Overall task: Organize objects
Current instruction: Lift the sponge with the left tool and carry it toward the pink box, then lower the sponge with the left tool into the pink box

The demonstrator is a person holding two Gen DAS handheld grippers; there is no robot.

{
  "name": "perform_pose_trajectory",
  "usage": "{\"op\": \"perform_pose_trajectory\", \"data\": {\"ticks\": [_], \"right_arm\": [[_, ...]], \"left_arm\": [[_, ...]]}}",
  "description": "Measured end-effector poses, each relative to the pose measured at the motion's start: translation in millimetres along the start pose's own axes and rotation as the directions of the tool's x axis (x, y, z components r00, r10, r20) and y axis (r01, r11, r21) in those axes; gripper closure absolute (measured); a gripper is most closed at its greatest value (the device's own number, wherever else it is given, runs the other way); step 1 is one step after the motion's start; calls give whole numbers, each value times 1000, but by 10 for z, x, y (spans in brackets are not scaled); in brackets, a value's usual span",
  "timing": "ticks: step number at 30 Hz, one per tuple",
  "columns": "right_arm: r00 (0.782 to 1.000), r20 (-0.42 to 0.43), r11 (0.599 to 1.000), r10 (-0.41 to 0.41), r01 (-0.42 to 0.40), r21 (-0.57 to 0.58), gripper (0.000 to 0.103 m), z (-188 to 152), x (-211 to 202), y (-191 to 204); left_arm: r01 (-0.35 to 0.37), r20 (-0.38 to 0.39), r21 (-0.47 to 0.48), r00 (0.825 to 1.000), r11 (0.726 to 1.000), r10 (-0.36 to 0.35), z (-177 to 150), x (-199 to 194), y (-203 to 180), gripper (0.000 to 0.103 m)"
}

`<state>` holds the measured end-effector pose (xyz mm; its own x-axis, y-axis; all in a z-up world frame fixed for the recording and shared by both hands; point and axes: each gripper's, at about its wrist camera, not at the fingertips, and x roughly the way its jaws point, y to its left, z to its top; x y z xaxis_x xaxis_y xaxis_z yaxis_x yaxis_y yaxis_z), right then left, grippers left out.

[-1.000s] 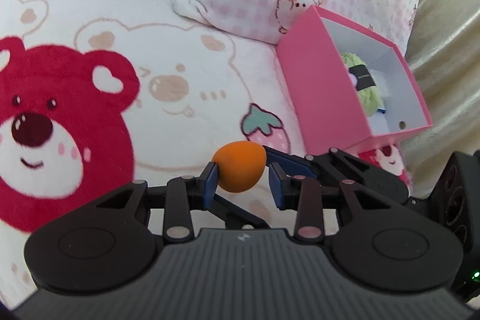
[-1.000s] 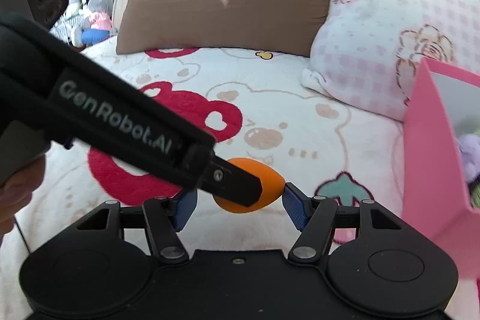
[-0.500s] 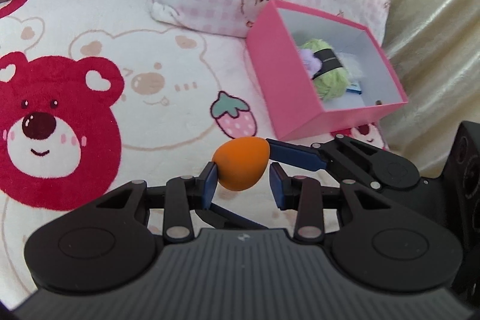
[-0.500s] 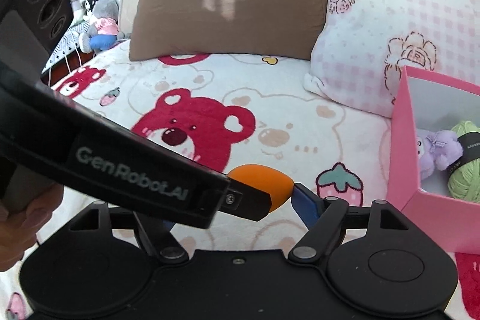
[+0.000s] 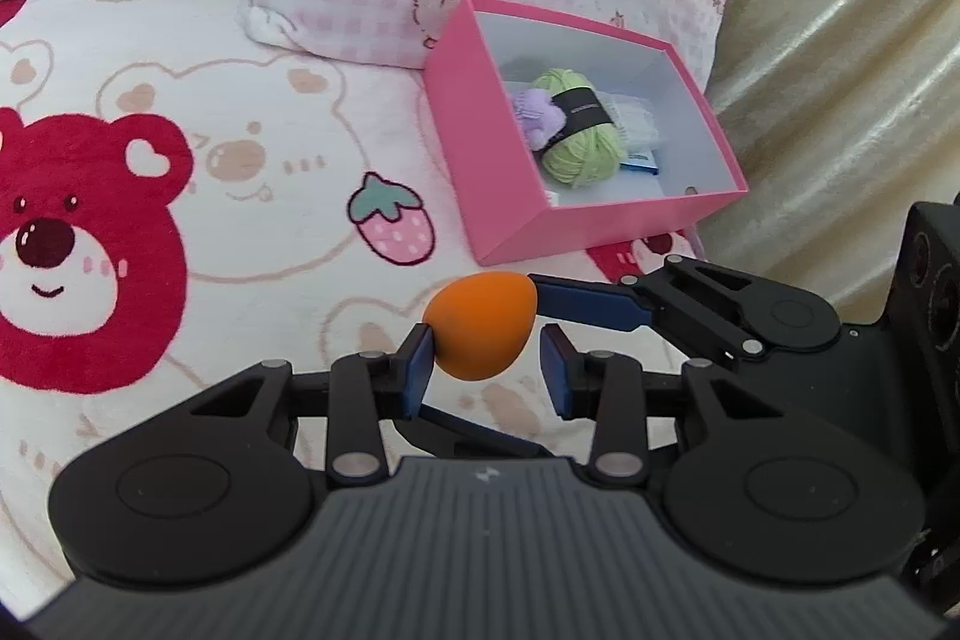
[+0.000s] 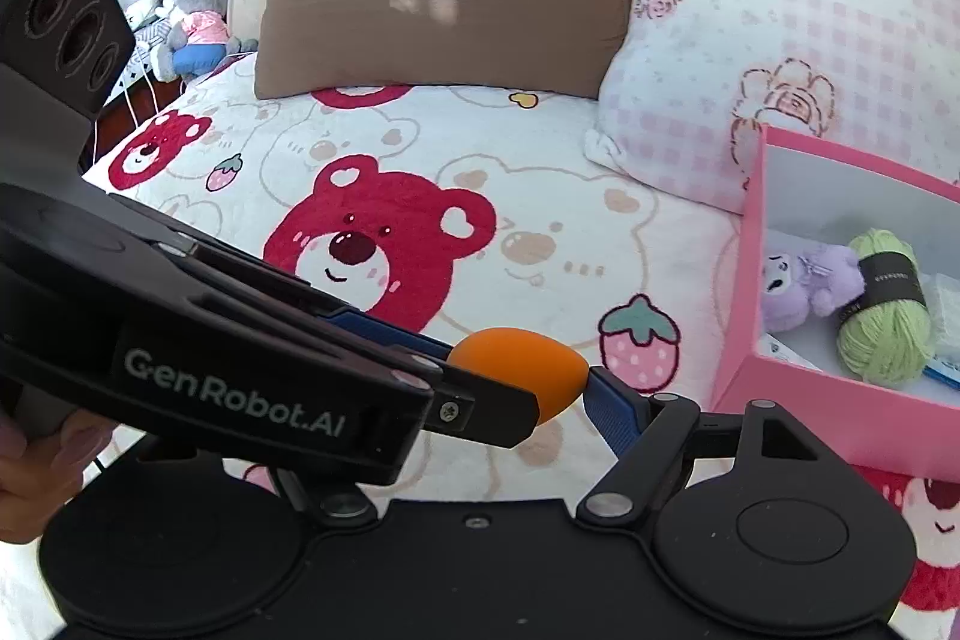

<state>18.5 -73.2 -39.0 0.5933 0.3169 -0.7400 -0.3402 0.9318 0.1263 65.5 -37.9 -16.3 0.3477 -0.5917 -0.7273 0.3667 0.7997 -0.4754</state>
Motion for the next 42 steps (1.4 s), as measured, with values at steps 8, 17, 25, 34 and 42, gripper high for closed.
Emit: {"op": "perform_pose_trajectory", "data": {"ticks": [8, 17, 25, 34, 42], "right_arm": [[999, 31, 1000, -14, 14, -7, 21, 95, -281, -99], [997, 58, 998, -60, 62, -26, 21, 120, -544, -281], [985, 133, 994, -107, 109, -8, 22, 71, -779, -527], [969, 175, 985, -173, 168, 44, 36, 81, -929, -914], [960, 184, 975, -210, 191, 116, 49, 68, -873, -1194]], "left_arm": [[26, -5, 36, 1000, 999, -25, 165, -114, -271, 67], [79, -15, 64, 997, 995, -78, 293, -75, -615, 66], [84, -2, 118, 996, 989, -84, 407, 3, -1011, 65], [121, 28, 155, 991, 980, -127, 618, 137, -1308, 65], [141, 24, 167, 989, 976, -147, 774, 321, -1359, 65]]}}
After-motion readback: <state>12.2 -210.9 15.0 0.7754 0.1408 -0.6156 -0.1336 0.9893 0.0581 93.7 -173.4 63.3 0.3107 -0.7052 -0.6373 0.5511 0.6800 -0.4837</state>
